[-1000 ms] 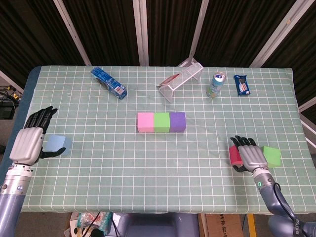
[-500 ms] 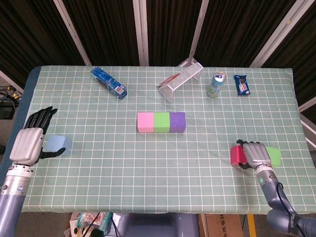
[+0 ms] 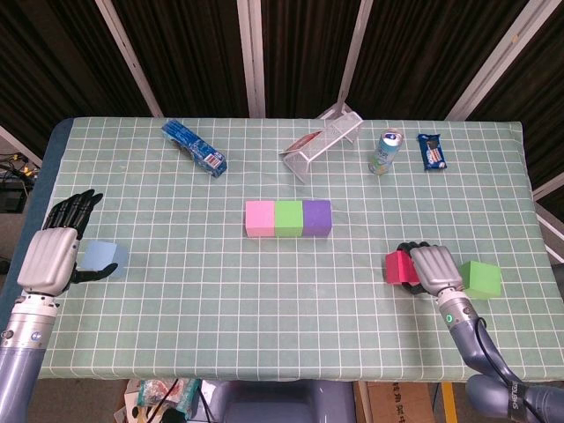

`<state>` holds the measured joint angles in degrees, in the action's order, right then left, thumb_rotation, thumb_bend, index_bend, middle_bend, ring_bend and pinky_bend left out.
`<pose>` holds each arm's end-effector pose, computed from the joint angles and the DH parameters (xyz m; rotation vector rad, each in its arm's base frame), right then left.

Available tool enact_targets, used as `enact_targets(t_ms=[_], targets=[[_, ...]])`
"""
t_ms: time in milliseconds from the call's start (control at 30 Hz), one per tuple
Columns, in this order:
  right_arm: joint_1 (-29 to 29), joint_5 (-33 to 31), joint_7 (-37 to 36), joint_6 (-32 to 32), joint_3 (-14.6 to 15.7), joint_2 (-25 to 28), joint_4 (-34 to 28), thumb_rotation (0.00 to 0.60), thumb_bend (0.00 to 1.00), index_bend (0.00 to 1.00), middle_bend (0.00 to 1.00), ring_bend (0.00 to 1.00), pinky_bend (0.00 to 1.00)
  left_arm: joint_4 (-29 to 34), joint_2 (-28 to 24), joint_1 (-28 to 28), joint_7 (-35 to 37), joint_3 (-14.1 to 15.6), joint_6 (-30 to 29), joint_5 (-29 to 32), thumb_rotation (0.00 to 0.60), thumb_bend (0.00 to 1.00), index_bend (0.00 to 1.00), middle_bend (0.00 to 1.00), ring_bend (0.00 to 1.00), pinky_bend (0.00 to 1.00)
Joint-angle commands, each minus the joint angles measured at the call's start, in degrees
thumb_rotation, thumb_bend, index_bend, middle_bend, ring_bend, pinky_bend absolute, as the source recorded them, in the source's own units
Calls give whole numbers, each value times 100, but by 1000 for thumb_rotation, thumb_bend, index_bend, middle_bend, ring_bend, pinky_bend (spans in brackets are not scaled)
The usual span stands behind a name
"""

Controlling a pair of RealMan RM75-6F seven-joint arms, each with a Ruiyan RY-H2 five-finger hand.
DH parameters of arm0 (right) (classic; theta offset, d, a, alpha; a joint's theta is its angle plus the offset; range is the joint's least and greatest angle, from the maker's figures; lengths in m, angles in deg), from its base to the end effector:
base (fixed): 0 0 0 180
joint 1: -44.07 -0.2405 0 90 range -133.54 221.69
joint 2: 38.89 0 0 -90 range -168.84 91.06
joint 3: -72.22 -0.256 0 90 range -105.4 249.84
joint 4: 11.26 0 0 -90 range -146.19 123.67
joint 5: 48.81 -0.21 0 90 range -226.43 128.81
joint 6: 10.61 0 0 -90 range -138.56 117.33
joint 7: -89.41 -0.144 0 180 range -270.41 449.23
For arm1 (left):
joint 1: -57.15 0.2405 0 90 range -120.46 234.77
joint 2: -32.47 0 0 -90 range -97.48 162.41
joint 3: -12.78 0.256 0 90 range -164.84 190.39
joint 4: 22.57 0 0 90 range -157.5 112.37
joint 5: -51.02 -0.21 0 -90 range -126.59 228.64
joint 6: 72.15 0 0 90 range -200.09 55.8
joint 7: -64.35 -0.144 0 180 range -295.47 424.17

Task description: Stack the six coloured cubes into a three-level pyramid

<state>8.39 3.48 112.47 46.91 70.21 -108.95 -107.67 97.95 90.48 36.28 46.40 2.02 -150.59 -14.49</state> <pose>-0.2458 -0.3074 0.0692 1.7091 -1.0472 0.5722 -0.1887 0.2540 0.1627 -1.3878 -1.0056 -1.0140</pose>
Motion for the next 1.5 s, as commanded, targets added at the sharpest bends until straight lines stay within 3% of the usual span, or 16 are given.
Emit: enact_targets(t_ms=[33,500,1300,1400,1500], targets=[[-153,-45,190,-56,-113,-34,-125,600,349,307,461,430,416,2,-1,2,4,0,-2,-7,600,82,0,24,0,50],[-731,-615,1010,-232,-333,-438,-411,600,348,307,460,430,416,-28,-6,4,26,7,32,28,600,82,0,24,0,50],[-1200,-1827,1525,283,-713,-1370,-403,600,348,301,461,423,416,-67,-55,-3,147,-18,114,110,600,82,0,24,0,50],[-1226,-1978,1475,267,-770,-1424,-367,600,348,218,427,357,392,-68,-56,-4,142,-6,129,106,600,82,0,24,0,50],[-1250,-2042,1473,231,-761,-1438,-345,600,348,77,318,272,343,-63,-59,1,148,-11,115,105,600,82,0,24,0,50]])
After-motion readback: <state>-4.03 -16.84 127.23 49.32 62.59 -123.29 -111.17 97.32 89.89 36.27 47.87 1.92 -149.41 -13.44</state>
